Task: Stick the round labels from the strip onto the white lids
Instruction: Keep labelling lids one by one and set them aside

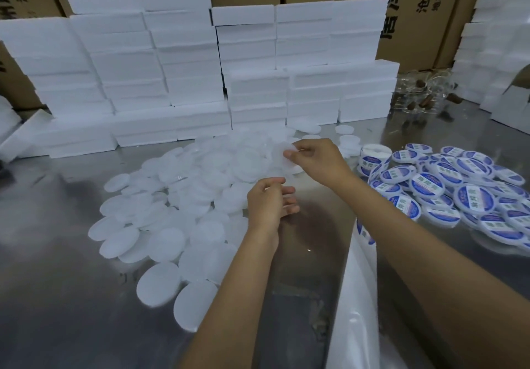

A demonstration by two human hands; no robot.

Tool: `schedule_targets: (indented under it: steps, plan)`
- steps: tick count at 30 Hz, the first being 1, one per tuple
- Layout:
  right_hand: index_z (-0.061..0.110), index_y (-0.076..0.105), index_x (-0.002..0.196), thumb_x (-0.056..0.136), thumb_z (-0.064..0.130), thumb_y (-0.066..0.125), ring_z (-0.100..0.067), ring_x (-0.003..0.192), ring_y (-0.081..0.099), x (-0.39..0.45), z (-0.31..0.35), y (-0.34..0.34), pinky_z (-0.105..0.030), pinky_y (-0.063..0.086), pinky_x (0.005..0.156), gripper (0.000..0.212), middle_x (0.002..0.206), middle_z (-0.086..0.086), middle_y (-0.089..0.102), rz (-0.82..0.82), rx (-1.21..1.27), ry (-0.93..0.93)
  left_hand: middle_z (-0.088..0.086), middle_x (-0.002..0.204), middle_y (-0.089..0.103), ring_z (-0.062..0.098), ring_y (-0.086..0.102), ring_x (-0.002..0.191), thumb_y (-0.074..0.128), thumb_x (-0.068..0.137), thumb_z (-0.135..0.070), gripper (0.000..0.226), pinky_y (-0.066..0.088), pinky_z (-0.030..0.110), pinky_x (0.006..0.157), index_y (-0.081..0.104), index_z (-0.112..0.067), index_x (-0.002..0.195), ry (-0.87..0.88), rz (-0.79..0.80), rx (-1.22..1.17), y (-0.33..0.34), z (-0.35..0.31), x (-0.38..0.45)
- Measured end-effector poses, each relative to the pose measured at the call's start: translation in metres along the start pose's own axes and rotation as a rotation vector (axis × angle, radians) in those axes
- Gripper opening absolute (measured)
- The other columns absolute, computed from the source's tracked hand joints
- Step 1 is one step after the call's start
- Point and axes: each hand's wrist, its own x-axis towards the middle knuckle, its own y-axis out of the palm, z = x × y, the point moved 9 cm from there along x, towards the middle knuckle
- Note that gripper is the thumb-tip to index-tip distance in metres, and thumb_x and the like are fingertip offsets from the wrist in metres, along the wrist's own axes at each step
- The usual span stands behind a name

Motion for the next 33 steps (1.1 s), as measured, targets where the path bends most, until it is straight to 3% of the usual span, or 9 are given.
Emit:
schedule_targets:
  steps: [4,7,10,14,18,20,22,27,33]
  plan:
    - [0.014,0.071,0.1,0.101,0.03,0.056,-0.014,0.082,0.073,-0.026,0.004,-0.016,-0.025,0.052,0.066,0.022,0.102,-0.006,0.074,0.047,0.22,0.096,0.02,0.111,0.069,0.029,0.07,0.084,0.051,0.104,-0.022,0.028,0.061,0.032,0.064,0.057,-0.005,0.126,-0.01,0.026,-0.107,0.002,-0.004,-0.002]
    - [0.011,0.072,0.106,0.102,0.034,0.053,-0.012,0.078,0.074,-0.051,0.008,-0.02,-0.018,0.05,0.056,0.03,0.092,-0.003,0.077,0.136,0.272,0.131,0.017,0.124,0.067,0.029,0.07,0.108,0.055,0.103,-0.034,0.039,0.061,0.039,0.086,0.057,-0.01,0.133,0.061,0.185,-0.172,0.017,-0.015,-0.006]
    - [0.013,0.075,0.104,0.103,0.034,0.052,-0.003,0.074,0.07,-0.072,0.012,-0.023,-0.016,0.049,0.056,0.031,0.088,0.001,0.077,0.157,0.247,0.114,0.011,0.126,0.07,0.023,0.07,0.111,0.054,0.104,-0.022,0.035,0.056,0.04,0.097,0.054,-0.019,0.139,0.127,0.315,-0.152,0.036,-0.022,-0.017]
    - [0.019,0.074,0.103,0.099,0.043,0.055,0.0,0.086,0.065,-0.083,0.011,-0.04,-0.018,0.046,0.073,0.031,0.09,0.013,0.073,0.095,0.043,0.072,-0.008,0.111,0.076,0.015,0.072,0.107,0.044,0.108,-0.013,0.032,0.059,0.033,0.092,0.058,-0.027,0.133,0.216,0.285,-0.072,0.044,-0.024,-0.023]
    - [0.021,0.068,0.104,0.098,0.021,0.056,-0.009,0.093,0.061,-0.094,-0.001,-0.087,-0.027,0.047,0.081,0.014,0.099,0.01,0.066,-0.081,-0.207,0.042,0.004,0.113,0.072,0.024,0.076,0.092,0.035,0.11,-0.01,0.031,0.063,0.036,0.079,0.061,-0.025,0.12,0.204,0.255,-0.044,0.043,-0.023,-0.026]
    - [0.022,0.067,0.098,0.093,0.009,0.052,-0.014,0.092,0.059,-0.102,-0.015,-0.091,-0.031,0.049,0.079,0.021,0.099,0.007,0.064,0.004,-0.416,0.074,0.009,0.112,0.069,0.026,0.077,0.088,0.035,0.109,-0.007,0.031,0.063,0.034,0.074,0.06,-0.024,0.115,0.197,0.26,-0.013,0.043,-0.021,-0.026]
    - [0.022,0.067,0.103,0.092,0.011,0.054,-0.016,0.098,0.059,-0.11,-0.031,-0.077,-0.034,0.05,0.085,0.021,0.107,0.004,0.063,0.153,-0.537,0.11,0.01,0.114,0.066,0.021,0.076,0.083,0.037,0.107,-0.002,0.031,0.061,0.029,0.071,0.058,-0.023,0.116,0.205,0.256,0.045,0.044,-0.018,-0.026]
    - [0.026,0.05,0.136,0.092,0.035,0.064,-0.019,0.121,0.051,-0.122,-0.036,-0.039,-0.04,0.038,0.106,0.047,0.13,0.005,0.059,0.199,-0.506,0.041,0.008,0.112,0.06,0.024,0.072,0.089,0.039,0.097,0.011,0.045,0.063,0.031,0.075,0.052,-0.019,0.127,0.204,0.252,0.139,0.046,-0.012,-0.026]
    - [0.022,0.065,0.113,0.088,0.041,0.07,-0.013,0.103,0.055,-0.122,-0.034,-0.029,-0.033,0.046,0.089,0.032,0.11,0.005,0.065,0.063,-0.427,-0.029,0.012,0.116,0.062,0.031,0.071,0.101,0.044,0.097,0.006,0.039,0.063,0.032,0.072,0.057,-0.022,0.121,0.137,0.231,0.146,0.039,-0.007,-0.019]
